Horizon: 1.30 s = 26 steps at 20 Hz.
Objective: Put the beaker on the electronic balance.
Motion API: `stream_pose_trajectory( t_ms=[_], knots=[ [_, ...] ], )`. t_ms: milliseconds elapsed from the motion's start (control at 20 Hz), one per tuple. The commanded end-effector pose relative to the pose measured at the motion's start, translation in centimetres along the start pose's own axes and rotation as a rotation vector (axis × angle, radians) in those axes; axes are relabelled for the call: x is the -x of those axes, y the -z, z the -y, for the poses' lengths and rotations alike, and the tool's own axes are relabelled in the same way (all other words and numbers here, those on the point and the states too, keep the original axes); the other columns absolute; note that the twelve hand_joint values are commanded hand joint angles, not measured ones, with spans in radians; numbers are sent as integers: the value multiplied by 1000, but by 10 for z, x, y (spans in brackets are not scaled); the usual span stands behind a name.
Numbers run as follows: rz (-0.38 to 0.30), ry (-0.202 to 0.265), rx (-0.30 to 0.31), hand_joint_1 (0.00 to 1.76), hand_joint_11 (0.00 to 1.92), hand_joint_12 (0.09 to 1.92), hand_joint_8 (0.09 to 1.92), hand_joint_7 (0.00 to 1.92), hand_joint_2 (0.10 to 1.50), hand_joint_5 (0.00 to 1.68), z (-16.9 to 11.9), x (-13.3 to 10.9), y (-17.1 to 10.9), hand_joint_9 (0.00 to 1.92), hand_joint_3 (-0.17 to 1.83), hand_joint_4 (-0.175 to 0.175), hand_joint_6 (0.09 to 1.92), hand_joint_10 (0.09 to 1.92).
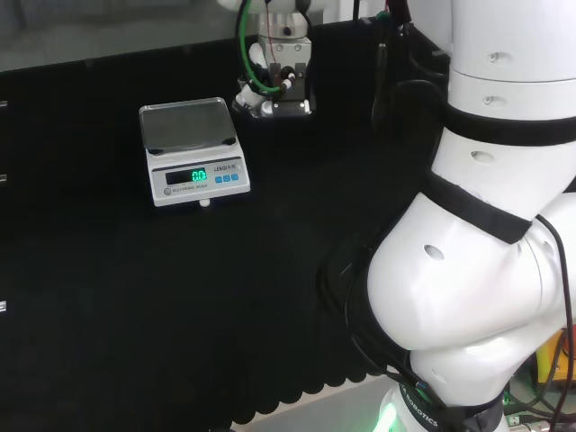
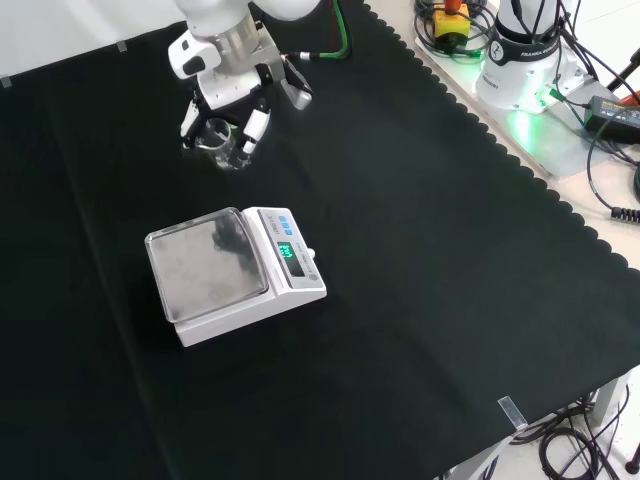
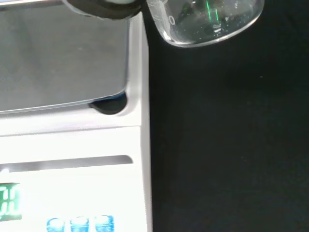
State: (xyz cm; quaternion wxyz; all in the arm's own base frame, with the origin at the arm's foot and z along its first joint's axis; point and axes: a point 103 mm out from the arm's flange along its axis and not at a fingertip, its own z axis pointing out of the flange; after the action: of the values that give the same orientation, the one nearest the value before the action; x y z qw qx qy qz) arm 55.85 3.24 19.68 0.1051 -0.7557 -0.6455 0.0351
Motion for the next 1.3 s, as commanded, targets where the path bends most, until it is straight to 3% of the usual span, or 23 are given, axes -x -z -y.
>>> stream_pose_trajectory(
  t_ms=[50,850,1300],
  knots=[
    [9,2,-16,1160,1591,611,795,1125,1100,704,0,-14,-3,1462,-175,-175,630,442],
    [-35,113,47,1156,1585,615,799,1118,1096,687,-37,-83,-4,1465,-175,-175,638,440],
    [-51,162,22,1155,1573,617,802,1119,1096,684,-65,-116,-28,1463,-175,-175,645,437]
  ],
)
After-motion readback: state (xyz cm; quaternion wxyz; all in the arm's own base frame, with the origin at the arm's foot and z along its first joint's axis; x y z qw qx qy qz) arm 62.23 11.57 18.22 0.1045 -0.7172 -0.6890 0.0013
